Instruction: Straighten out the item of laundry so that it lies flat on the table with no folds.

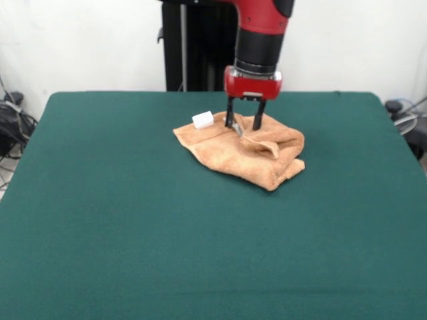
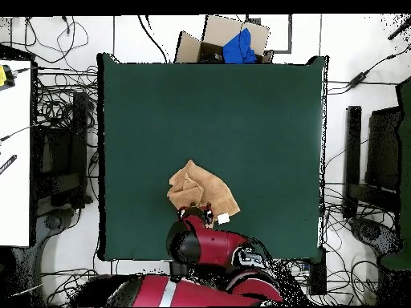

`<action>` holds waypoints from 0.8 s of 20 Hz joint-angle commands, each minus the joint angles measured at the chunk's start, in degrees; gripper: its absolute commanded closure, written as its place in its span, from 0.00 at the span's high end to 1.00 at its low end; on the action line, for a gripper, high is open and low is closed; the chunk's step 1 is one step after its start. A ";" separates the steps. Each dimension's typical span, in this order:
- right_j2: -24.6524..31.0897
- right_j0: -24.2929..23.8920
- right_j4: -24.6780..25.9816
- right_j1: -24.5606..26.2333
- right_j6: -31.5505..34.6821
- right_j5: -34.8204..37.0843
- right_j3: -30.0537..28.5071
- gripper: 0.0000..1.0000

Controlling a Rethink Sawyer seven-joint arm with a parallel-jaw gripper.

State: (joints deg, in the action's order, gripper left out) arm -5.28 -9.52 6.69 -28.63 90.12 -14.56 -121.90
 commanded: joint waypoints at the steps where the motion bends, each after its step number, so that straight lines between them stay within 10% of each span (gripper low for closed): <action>1: 7.03 -0.15 -3.41 -0.50 13.10 1.77 3.52 1.00; 16: 8.57 -0.20 -6.30 -6.07 14.56 3.44 1.53 1.00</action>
State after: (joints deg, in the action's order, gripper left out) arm -2.60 -9.58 4.46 -34.04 90.12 -14.55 -121.94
